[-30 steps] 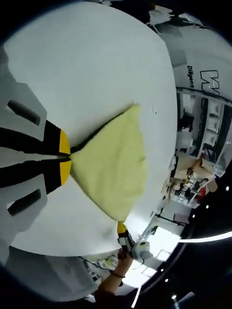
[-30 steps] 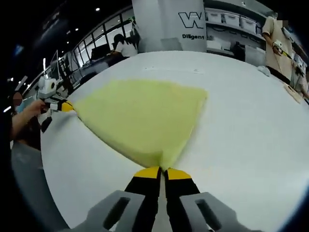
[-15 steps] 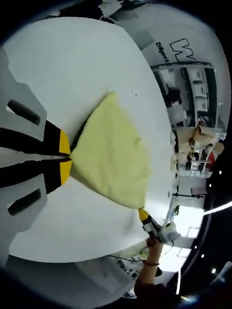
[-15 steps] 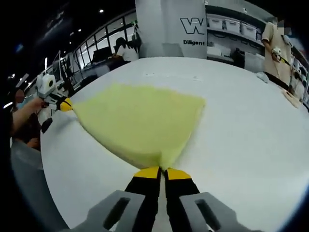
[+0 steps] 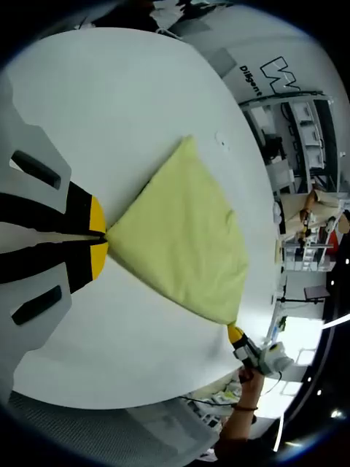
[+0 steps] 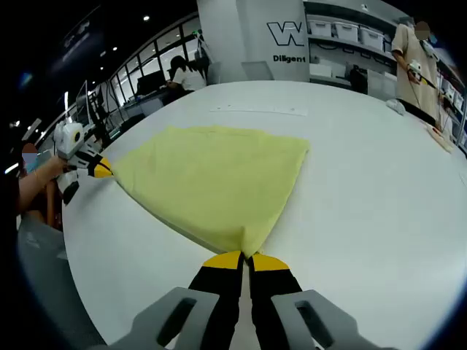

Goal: Fold the garment on the visible template until the final outline fits inside the template.

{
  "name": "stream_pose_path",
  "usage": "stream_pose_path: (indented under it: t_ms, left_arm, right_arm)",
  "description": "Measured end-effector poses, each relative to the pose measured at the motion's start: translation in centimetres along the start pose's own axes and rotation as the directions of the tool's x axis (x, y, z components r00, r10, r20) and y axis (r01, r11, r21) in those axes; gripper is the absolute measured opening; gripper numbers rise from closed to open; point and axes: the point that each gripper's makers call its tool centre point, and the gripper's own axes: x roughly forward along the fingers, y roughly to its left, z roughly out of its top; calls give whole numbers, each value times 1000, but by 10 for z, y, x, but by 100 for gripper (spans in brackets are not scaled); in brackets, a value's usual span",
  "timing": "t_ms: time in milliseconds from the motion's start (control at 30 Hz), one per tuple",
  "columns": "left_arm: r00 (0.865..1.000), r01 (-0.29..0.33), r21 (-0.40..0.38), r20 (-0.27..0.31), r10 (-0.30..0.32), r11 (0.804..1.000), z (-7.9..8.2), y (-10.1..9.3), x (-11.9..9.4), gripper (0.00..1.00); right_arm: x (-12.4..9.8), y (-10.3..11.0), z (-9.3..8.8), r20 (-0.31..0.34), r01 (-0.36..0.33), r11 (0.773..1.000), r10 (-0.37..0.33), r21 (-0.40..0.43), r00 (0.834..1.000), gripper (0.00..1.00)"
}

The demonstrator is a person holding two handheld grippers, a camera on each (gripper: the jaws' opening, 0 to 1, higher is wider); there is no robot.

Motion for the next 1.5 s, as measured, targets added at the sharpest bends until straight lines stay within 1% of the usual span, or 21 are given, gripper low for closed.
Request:
stream_pose_path:
  t_ms: [100, 200, 300, 400, 467, 533, 600, 800, 867, 967, 1133, 1233, 1367, 1500]
  left_arm:
    - [1000, -3, -20, 5, 3, 1000, -1, 1, 0, 0]
    - [1000, 3, -22, 7, -3, 1000, -2, -2, -1, 0]
    - [1000, 8, -21, -4, -8, 1000, -5, -5, 0, 0]
    - [1000, 5, -27, -10, -5, 1000, -7, -7, 0, 0]
    - [1000, 2, -20, -17, -2, 1000, -9, -9, -1, 0]
    - [999, 2, -1, -33, -2, 1000, -13, -12, -2, 0]
    - [999, 3, 2, -37, -3, 1000, -14, -13, -4, 0]
    - [999, 5, -9, -46, -5, 1000, -20, -14, -14, 0]
    - [999, 11, -23, -53, -12, 1000, -24, -16, -18, 0]
    - [998, 11, -26, -57, -13, 1000, -28, -18, -22, 0]
    - [997, 6, -28, -81, -8, 1000, -39, -20, -30, 0]
    - [995, 6, -26, -96, -8, 1000, -44, -21, -34, 0]
    - [995, -6, -32, -103, 3, 999, -47, -19, -37, 0]
    - [994, -9, -46, -111, 4, 999, -50, -22, -41, 0]
  right_arm:
    - [0, 0, -1, -8, 0, 1000, 0, 6, 1000, 0]
    - [-1, -2, -2, -16, 7, 1000, -7, 0, 1000, 0]
    - [-3, -4, -4, -25, 18, 1000, -18, -2, 1000, 0]
    - [-3, -3, -5, -32, 26, 999, -27, -28, 999, 0]
    - [-3, -2, -6, -37, 28, 999, -29, -45, 999, 0]
    - [-3, -3, -6, -40, 30, 999, -31, -41, 999, 0]
    - [-4, -2, -6, -43, 27, 999, -29, -39, 999, 0]
    - [-5, 6, -9, -50, 8, 999, -11, -49, 999, 0]
    - [-5, 9, -10, -49, 4, 999, -6, -50, 999, 0]
    - [-6, 14, -12, -54, -5, 998, 2, -55, 999, 0]
    - [-8, 26, -16, -60, -31, 997, 27, -75, 998, 0]
    - [-10, 32, -18, -59, -42, 997, 38, -68, 998, 0]
    - [-11, 38, -22, -63, -54, 996, 50, -72, 997, 0]
    - [-13, 39, -24, -60, -54, 996, 50, -68, 997, 0]
